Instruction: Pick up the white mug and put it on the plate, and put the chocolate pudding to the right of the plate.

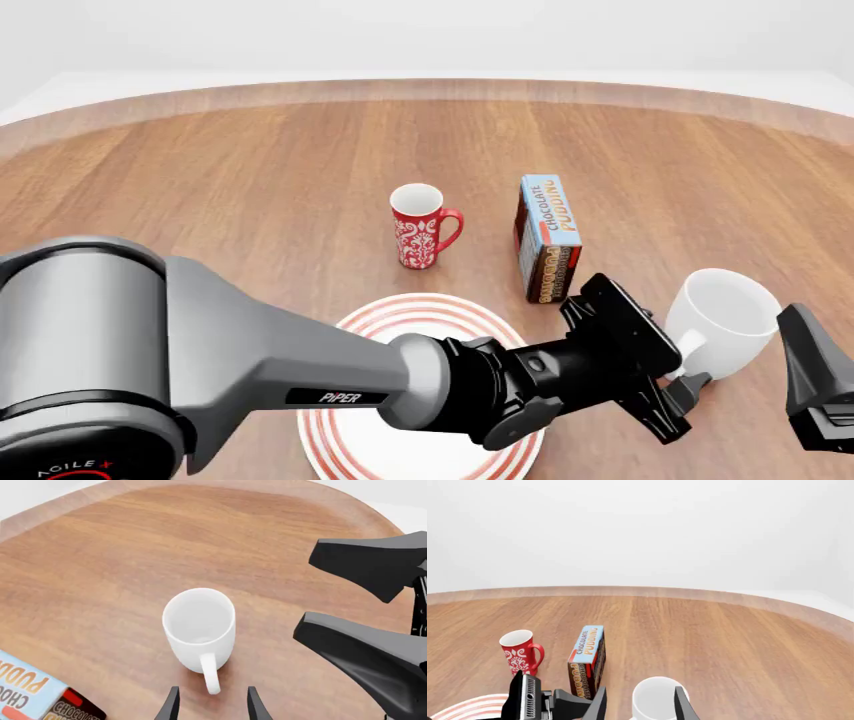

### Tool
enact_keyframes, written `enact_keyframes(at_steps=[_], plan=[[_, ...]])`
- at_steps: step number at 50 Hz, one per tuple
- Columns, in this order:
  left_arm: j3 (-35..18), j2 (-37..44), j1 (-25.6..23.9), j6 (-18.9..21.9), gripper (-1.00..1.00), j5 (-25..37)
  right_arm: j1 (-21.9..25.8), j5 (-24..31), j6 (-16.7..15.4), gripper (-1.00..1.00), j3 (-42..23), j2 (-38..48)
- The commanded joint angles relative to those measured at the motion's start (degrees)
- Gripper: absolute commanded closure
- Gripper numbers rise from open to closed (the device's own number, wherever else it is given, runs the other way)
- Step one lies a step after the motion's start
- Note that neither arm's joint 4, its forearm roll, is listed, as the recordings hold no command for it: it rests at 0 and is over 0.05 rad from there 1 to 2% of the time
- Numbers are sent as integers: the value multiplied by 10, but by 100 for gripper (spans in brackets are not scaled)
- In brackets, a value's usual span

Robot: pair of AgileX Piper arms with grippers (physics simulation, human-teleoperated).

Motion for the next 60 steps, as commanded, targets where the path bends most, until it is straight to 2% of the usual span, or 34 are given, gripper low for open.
enact_keyframes(at_steps=[1, 60], plan=[[-17, 13, 2, -1, -100, 8, 0, 0, 0, -100, 0, 0], [-112, 87, -2, 4, -100, 61, 0, 0, 0, -100, 0, 0]])
